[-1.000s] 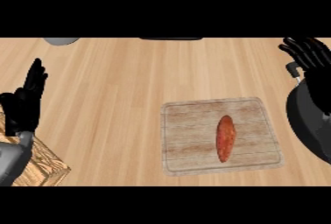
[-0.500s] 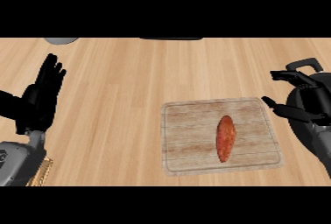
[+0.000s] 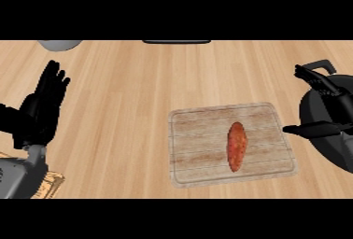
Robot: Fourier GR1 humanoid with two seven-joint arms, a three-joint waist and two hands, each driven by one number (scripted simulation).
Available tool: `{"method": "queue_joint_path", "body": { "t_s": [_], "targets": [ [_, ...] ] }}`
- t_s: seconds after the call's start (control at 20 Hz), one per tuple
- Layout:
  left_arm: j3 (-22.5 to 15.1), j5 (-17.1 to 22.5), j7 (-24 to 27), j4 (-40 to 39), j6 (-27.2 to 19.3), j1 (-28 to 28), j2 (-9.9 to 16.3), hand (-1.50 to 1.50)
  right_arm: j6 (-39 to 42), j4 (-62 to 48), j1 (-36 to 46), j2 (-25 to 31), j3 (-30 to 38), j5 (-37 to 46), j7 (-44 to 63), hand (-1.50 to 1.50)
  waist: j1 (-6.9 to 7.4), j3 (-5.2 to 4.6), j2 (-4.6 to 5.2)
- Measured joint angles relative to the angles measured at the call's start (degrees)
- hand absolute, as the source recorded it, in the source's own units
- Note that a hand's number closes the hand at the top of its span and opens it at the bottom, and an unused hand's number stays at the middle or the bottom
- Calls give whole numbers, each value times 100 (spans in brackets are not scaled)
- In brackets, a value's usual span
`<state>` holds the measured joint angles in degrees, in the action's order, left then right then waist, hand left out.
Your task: Pick the sweet potato from the cutting board and place it in the pot
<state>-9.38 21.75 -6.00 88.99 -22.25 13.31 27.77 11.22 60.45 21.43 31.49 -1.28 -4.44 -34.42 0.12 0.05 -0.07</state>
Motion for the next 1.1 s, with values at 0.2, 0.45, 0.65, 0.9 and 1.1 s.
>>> {"method": "queue_joint_path", "body": {
  "t_s": [0.2,0.45,0.65,0.9,1.1],
  "targets": [
    [67,2,-44,100,14,-98,44,0,588,522,101,466,-459,269,844,-150,-11,-12,-28],
    [121,9,-41,117,91,-158,61,0,1124,1229,343,779,-1149,753,1969,-150,-7,-18,-34],
    [29,-153,-118,149,-76,-113,-94,0,1471,1813,470,740,-1612,999,2918,-150,-25,-15,-27],
    [31,-305,-201,234,-69,-151,-229,0,1791,2506,344,477,-1854,1123,3988,-150,-26,-7,-16],
    [268,-354,-302,325,135,-208,-240,0,1971,2866,188,158,-1784,1260,4519,-150,-15,-5,-7]
  ]
}}
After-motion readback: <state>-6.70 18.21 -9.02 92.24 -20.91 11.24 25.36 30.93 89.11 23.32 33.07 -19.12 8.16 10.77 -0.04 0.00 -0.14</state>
